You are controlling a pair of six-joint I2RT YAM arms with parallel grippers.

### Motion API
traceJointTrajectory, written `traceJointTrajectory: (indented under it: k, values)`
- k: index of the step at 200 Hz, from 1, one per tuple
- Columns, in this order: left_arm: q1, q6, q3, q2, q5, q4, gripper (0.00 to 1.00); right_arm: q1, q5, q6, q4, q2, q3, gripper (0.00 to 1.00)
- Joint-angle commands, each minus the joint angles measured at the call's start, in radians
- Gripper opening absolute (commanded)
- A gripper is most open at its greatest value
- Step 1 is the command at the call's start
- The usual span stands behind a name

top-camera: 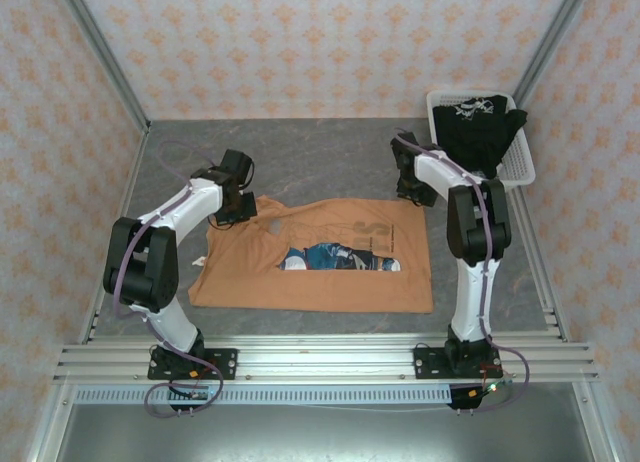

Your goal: Fold and stack the t-shirts

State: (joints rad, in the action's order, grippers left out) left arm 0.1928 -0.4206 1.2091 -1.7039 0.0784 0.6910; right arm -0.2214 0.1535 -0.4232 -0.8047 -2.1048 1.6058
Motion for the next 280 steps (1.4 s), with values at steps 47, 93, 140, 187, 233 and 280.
traceJointTrajectory:
  k: [47,93,140,187,233,280]
  values:
    - [-0.022,-0.025,0.075,-0.028,-0.134,0.064,0.00,0.007,-0.010,0.012,-0.030,-0.049,0.019,0.47]
    - [-0.169,-0.025,0.105,-0.070,-0.179,0.093,0.00,-0.015,-0.063,0.013,-0.017,0.037,0.004,0.49]
    - [-0.257,0.038,0.176,-0.107,-0.135,0.079,0.00,-0.037,-0.126,0.025,-0.046,0.022,0.068,0.50]
    - [-0.259,0.030,0.211,-0.128,-0.092,0.084,0.00,-0.078,-0.170,0.052,-0.059,-0.063,0.174,0.50]
    - [-0.259,0.017,0.210,-0.126,-0.078,0.085,0.00,-0.100,-0.200,0.029,-0.084,-0.150,0.254,0.49]
    - [-0.257,0.009,0.218,-0.140,-0.067,0.085,0.00,-0.112,-0.218,0.023,-0.088,-0.185,0.278,0.44]
